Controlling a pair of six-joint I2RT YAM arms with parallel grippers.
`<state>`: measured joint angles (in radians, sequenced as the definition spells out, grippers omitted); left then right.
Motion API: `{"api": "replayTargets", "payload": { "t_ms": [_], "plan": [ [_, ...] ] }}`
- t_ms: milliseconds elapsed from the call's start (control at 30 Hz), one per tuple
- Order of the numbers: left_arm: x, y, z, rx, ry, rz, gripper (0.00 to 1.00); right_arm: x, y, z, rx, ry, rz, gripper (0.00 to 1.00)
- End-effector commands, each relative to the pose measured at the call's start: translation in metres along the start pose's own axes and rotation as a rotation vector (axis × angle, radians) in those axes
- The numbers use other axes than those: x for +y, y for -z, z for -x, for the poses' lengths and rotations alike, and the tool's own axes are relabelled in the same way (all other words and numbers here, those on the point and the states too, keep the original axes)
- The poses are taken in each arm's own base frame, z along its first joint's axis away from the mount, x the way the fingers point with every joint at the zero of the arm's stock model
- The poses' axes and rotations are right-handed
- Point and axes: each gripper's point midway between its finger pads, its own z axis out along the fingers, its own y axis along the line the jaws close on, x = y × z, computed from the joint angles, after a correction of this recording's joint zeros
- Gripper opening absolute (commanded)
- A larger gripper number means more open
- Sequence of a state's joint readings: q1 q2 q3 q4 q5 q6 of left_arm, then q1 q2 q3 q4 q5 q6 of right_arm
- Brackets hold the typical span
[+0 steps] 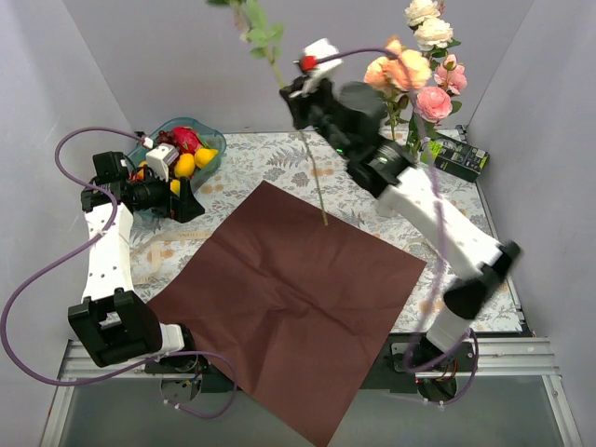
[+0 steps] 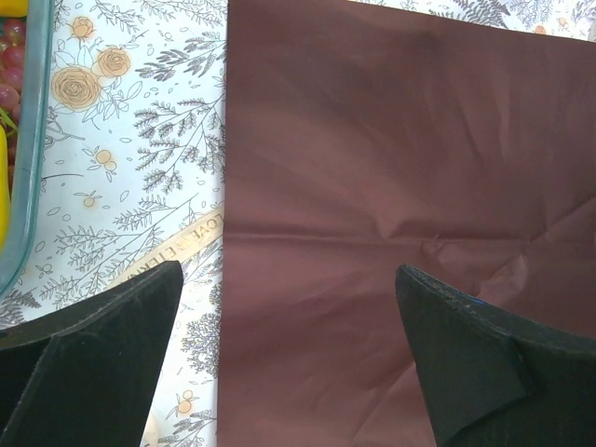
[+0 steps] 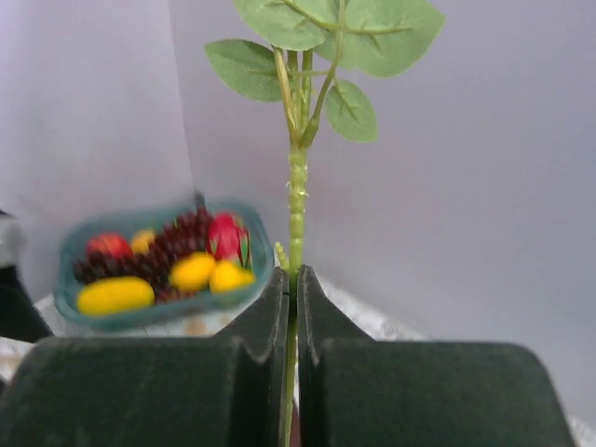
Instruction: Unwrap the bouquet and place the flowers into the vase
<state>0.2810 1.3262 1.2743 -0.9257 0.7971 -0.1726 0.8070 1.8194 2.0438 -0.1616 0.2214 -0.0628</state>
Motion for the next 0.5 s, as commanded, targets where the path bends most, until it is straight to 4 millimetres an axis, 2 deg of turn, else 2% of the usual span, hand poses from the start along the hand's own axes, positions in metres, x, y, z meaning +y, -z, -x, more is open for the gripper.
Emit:
{"api": "replayTargets", "payload": {
  "t_ms": [0, 67, 133, 167, 233, 267, 300, 333, 367, 433, 467],
  "plan": [
    [-0.015, 0.016, 0.019, -0.06, -0.059, 0.001, 0.98, -0.006, 0.112, 0.139, -0.5, 0.078, 0.047, 0.01],
    [-0.017, 0.016, 0.019, -0.063, -0.056, -0.004, 0.98, -0.026, 0.168, 0.191, -0.665, 0.127, -0.021, 0.01],
    [-0.017, 0.016, 0.02, -0.065, -0.053, -0.006, 0.98, -0.04, 0.189, 0.205, -0.698, 0.173, -0.089, 0.01],
    [-0.018, 0.016, 0.02, -0.067, -0.054, -0.009, 0.98, -0.051, 0.209, 0.215, -0.735, 0.229, -0.145, 0.01],
    [-0.018, 0.016, 0.021, -0.071, -0.054, -0.011, 0.98, -0.06, 0.22, 0.212, -0.759, 0.262, -0.201, 0.01],
    [-0.018, 0.016, 0.021, -0.074, -0.051, -0.013, 0.98, -0.066, 0.236, 0.218, -0.784, 0.299, -0.235, 0.01],
    [-0.018, 0.016, 0.023, -0.078, -0.055, -0.013, 0.98, -0.07, 0.24, 0.216, -0.791, 0.308, -0.261, 0.01],
    [-0.018, 0.015, 0.021, -0.077, -0.051, -0.015, 0.98, -0.08, 0.254, 0.221, -0.84, 0.292, -0.323, 0.01],
    [-0.018, 0.015, 0.022, -0.078, -0.051, -0.016, 0.98, -0.086, 0.263, 0.214, -0.841, 0.322, -0.361, 0.01],
    [-0.017, 0.014, 0.022, -0.076, -0.053, -0.014, 0.98, -0.102, 0.283, 0.218, -0.884, 0.308, -0.458, 0.01],
    [-0.017, 0.014, 0.022, -0.076, -0.054, -0.014, 0.98, -0.106, 0.287, 0.214, -0.877, 0.34, -0.492, 0.01]
  ]
}}
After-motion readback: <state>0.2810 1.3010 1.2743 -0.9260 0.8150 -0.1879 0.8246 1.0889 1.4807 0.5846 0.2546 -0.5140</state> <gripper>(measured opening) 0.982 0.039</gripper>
